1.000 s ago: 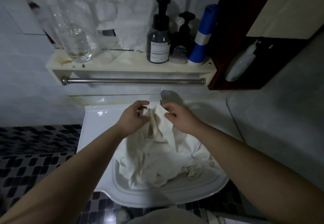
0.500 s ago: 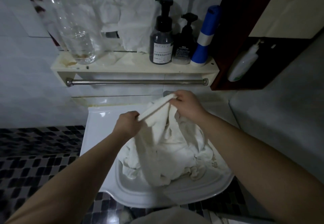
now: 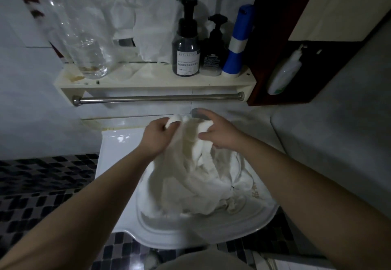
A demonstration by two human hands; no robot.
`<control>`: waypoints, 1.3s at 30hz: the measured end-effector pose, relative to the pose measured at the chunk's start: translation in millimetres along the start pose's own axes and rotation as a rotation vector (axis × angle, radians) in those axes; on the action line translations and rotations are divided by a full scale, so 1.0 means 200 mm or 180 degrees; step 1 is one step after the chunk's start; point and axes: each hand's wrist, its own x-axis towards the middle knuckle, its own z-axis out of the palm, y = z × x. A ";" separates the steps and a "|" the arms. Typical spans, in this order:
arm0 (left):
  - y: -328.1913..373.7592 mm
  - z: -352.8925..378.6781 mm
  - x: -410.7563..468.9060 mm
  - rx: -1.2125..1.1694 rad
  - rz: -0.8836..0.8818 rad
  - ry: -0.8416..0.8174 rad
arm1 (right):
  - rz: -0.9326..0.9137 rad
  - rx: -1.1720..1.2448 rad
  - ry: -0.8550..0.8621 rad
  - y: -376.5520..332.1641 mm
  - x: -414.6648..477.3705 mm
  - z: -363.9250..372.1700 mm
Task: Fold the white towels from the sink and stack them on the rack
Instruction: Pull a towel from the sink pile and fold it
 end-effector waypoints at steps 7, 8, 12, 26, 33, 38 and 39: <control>0.11 0.04 0.02 0.1588 0.1283 -0.0348 | -0.0347 -0.1096 0.0609 -0.07 0.04 0.02; 0.08 0.02 0.02 0.1907 0.1079 -0.0455 | -0.0217 -0.1101 0.0749 -0.04 0.04 -0.02; -0.10 -0.07 -0.02 0.1978 0.0023 -0.0478 | 0.0333 -0.1000 0.1388 0.05 0.08 -0.16; 0.20 -0.04 -0.09 -0.1167 -0.0008 -0.1275 | 0.0431 0.1103 0.0822 0.05 -0.01 -0.05; 0.28 0.09 -0.10 -0.0778 0.0778 -0.1489 | 0.0341 0.1962 0.0872 0.02 -0.18 -0.01; 0.26 0.17 -0.11 0.0129 0.1843 -0.0787 | 0.0323 0.2361 0.1018 0.06 -0.29 0.02; 0.26 0.18 -0.11 0.0062 0.1839 -0.0746 | 0.0328 0.2430 0.1035 0.06 -0.31 0.03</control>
